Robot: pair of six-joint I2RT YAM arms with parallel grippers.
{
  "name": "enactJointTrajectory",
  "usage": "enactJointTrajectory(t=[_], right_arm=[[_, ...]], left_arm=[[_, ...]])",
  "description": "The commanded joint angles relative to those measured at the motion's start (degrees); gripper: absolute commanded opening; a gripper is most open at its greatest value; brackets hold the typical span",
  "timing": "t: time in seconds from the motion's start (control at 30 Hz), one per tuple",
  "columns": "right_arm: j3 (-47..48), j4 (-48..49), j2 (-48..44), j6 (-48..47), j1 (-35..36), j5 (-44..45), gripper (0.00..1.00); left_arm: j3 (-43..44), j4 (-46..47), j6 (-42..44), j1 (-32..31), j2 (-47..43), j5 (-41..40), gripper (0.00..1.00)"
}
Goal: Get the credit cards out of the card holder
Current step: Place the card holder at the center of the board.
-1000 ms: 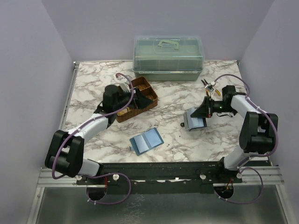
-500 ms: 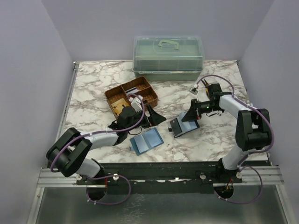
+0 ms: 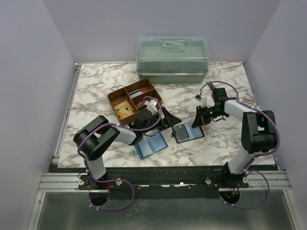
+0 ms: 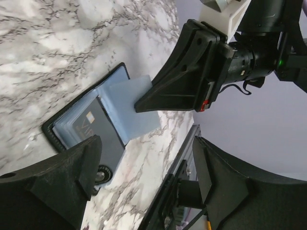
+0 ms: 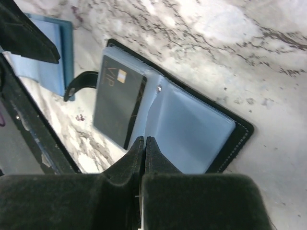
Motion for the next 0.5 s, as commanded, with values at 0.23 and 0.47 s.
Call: enactJointTrajectory(t=[0.23,0.47], right_arm=[[-0.7,1.4,-1.0,1.3,-1.2,8.1,0.14],[1.1,-2.2,-1.4,-1.4,-1.3,-4.2,0.26]], left_arm=[[7.2,13.8,-9.3,-3.0,14.2,0.5,0.81],[8.2,12.0,-10.1,-4.7,16.7,-1.6,0.76]])
